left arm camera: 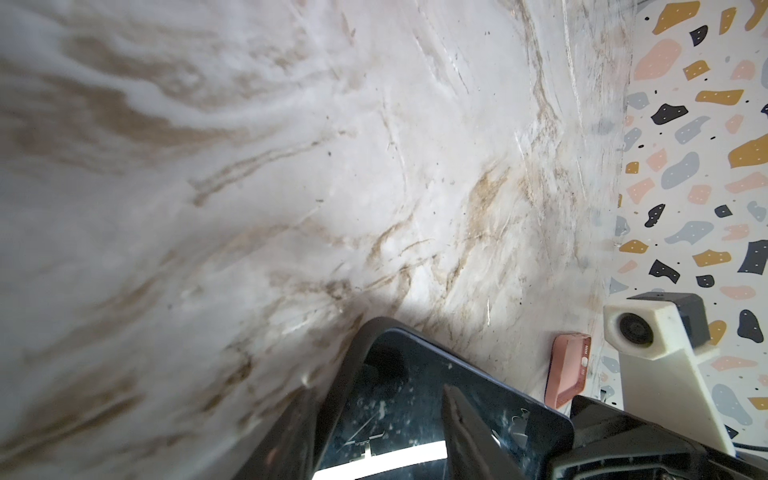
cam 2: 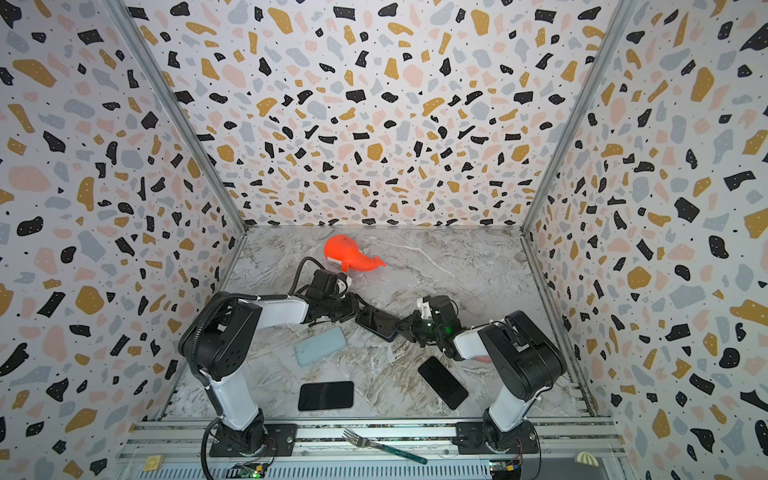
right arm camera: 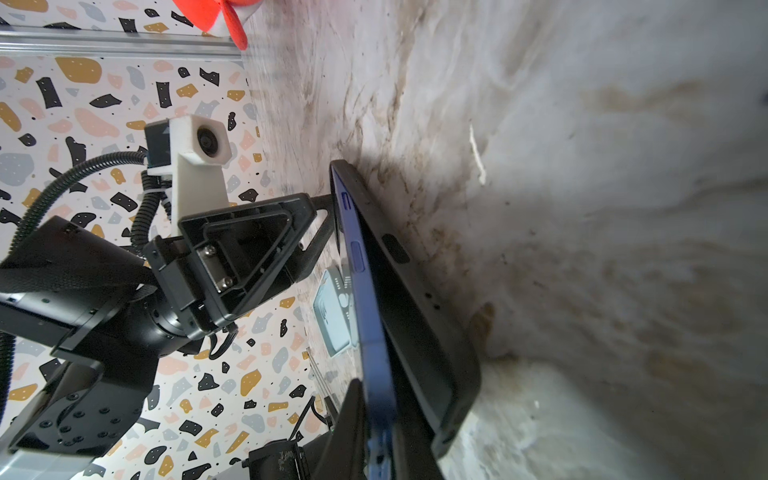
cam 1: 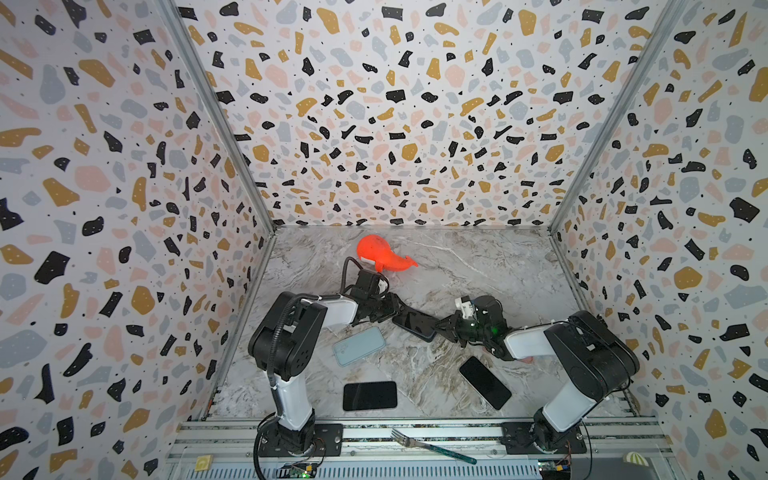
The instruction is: Put the phone into the phone case
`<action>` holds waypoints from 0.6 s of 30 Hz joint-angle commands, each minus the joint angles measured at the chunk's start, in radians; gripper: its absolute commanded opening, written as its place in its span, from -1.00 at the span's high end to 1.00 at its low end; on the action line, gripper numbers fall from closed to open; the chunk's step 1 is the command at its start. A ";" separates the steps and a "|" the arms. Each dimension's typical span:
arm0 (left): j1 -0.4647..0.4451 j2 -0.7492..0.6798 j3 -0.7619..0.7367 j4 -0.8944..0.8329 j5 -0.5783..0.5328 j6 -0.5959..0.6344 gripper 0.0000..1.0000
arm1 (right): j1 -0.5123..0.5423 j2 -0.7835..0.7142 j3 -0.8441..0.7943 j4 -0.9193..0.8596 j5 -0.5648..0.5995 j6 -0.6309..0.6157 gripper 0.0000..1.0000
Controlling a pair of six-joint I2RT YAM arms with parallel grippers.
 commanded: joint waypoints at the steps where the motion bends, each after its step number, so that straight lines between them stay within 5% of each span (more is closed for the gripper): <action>1: -0.034 0.016 -0.023 -0.011 0.034 -0.017 -0.02 | 0.029 0.050 0.011 -0.126 0.058 0.004 1.00; 18: -0.049 -0.013 -0.035 -0.011 0.033 -0.014 -0.02 | 0.049 0.023 0.030 -0.198 0.098 -0.031 0.93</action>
